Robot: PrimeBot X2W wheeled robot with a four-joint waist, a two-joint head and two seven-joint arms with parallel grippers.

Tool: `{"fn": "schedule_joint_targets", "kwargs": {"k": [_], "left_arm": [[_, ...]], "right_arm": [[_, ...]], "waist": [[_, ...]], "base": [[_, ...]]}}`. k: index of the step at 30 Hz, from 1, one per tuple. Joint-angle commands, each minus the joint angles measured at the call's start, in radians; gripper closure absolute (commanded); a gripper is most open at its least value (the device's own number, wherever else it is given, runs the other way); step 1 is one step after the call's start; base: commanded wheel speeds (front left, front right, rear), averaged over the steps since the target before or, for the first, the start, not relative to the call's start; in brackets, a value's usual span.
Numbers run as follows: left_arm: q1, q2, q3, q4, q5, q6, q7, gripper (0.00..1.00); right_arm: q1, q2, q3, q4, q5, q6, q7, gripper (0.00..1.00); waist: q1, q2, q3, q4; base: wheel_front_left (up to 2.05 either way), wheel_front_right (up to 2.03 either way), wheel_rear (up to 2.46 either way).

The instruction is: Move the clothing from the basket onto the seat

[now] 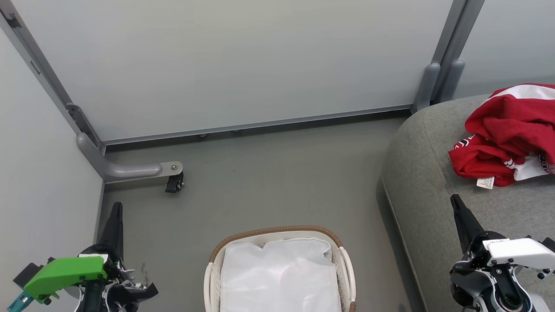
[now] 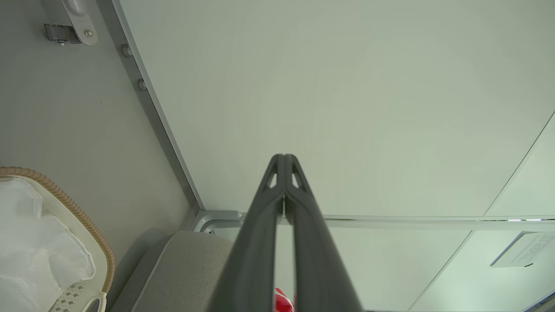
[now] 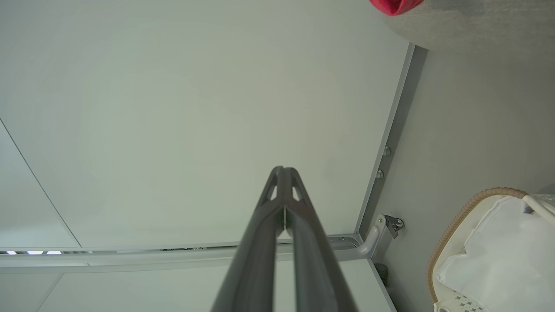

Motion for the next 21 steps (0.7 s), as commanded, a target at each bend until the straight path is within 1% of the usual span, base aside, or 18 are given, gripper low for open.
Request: {"fn": "schedule_joint_targets", "kwargs": {"k": [1,21], "left_arm": [[-0.010,0.005,0.002,-0.002,-0.003,-0.006,0.004,1.00],[-0.010,0.005,0.002,-0.002,-0.004,-0.006,0.004,1.00]], "right_arm": [[-0.008,-0.006,-0.002,-0.004,0.003,0.000,0.001,1.00],[-0.008,-0.006,-0.002,-0.004,0.004,0.000,0.001,1.00]], "waist": [[0.0000,0.0000,0.000,0.000],[0.0000,0.0000,0.000,0.000]], "base": [[0.00,0.00,0.00],[0.00,0.00,0.00]]}}
